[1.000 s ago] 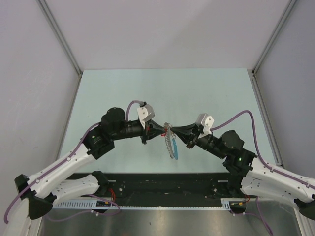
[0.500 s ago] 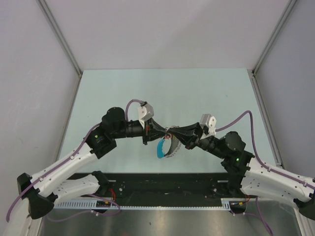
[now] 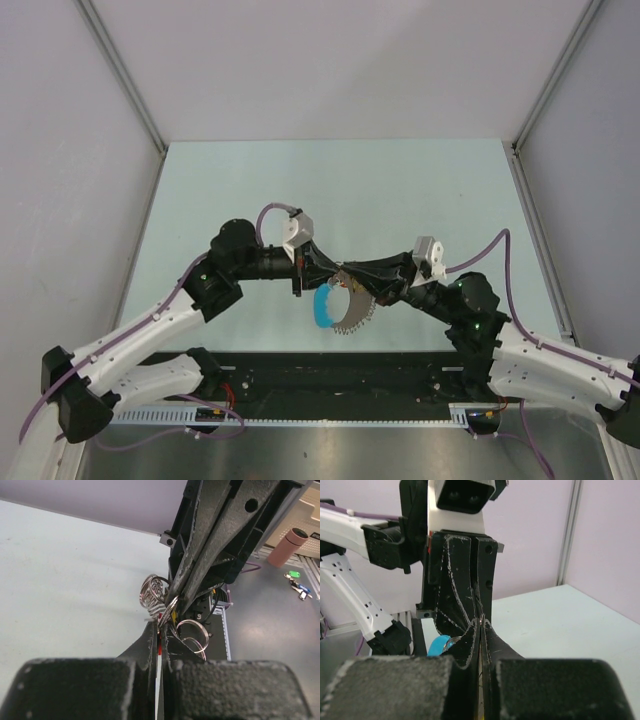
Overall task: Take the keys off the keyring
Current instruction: Remove the key from the keyring.
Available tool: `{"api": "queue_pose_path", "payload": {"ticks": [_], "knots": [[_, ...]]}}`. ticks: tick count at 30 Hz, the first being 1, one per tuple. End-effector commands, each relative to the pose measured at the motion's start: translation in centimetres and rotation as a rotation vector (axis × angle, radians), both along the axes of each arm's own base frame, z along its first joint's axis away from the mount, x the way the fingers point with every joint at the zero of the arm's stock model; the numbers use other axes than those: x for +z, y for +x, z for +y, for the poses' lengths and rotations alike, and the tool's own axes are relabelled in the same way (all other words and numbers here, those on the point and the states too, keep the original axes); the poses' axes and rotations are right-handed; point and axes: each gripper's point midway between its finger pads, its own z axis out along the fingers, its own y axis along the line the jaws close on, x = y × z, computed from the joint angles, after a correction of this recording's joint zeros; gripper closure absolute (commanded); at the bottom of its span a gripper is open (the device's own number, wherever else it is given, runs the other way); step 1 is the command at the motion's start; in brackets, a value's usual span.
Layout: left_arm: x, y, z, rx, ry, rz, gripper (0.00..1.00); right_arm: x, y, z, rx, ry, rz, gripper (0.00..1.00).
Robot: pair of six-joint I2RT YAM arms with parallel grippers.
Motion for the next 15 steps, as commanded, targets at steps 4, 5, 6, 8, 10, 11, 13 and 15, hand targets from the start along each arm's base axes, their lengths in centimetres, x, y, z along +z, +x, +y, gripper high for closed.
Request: {"api": "queue_pose_path", "payload": {"ticks": [4, 5, 6, 8, 10, 11, 13, 15], "knots": [[1.6, -1.2, 0.4, -0.035, -0.032, -0.054, 1.00, 2.7, -0.6, -1.6, 0.000, 0.140, -0.052, 1.00], [1.5, -1.2, 0.4, -0.033, -0.030, -0.061, 1.00, 2.8, -1.0, -2.0, 0.010, 0.161, -0.065, 1.00], [1.4, -1.2, 0.4, -0.036, -0.028, -0.058, 1.00, 2.8, -1.1, -2.2, 0.010, 0.173, -0.066, 1.00], [1.2, -1.3, 0.5, -0.039, -0.027, -0.047, 1.00, 2.9, -1.2, -2.5, 0.010, 0.188, -0.061, 1.00], [0.4, -0.5, 0.8, 0.021, 0.007, -0.029, 1.00, 3.2, -1.2, -2.9, 0.003, 0.196, -0.067, 1.00], [0.1, 0.2, 1.0, 0.058, 0.033, -0.041, 1.00, 3.2, -1.2, -3.0, -0.002, 0.194, -0.066, 1.00], [-1.3, 2.4, 2.0, 0.205, 0.108, -0.032, 1.00, 3.5, -0.5, -3.8, -0.056, 0.204, -0.063, 1.00], [-2.7, 6.3, 4.2, 0.453, 0.185, -0.048, 1.00, 2.3, 1.2, -4.5, -0.161, 0.161, -0.027, 1.00]]}}
